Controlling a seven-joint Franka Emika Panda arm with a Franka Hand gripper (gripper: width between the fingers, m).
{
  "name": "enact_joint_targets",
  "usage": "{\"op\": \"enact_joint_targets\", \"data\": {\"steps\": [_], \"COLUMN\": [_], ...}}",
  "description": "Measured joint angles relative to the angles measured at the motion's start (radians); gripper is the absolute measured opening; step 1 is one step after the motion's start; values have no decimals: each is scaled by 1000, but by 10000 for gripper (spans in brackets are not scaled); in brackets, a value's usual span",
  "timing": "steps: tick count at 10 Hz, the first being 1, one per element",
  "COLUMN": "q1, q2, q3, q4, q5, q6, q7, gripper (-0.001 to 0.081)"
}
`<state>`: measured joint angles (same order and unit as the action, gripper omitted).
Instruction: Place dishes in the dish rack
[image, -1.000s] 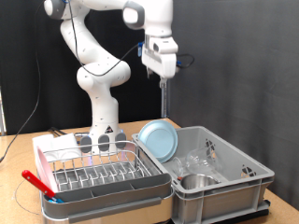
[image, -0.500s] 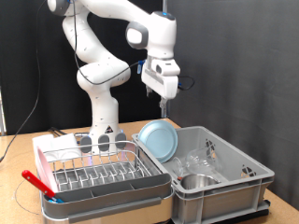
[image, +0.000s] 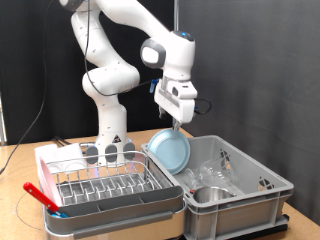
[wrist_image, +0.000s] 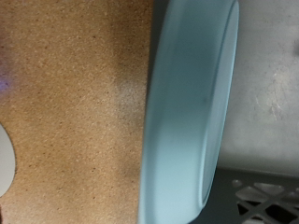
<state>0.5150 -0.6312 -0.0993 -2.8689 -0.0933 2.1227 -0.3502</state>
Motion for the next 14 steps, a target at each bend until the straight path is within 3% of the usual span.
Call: {"op": "enact_joint_targets", "data": {"steps": [5,9,14], "q1": [0,-4,-38], "q2": [99,114,150], "q3": [25,31,33], "q4": [-10,-15,-19], "q5": [0,-1,-20], "q6": [104,119,164], "q7": [23,26,45], "gripper": [811,811,811]}}
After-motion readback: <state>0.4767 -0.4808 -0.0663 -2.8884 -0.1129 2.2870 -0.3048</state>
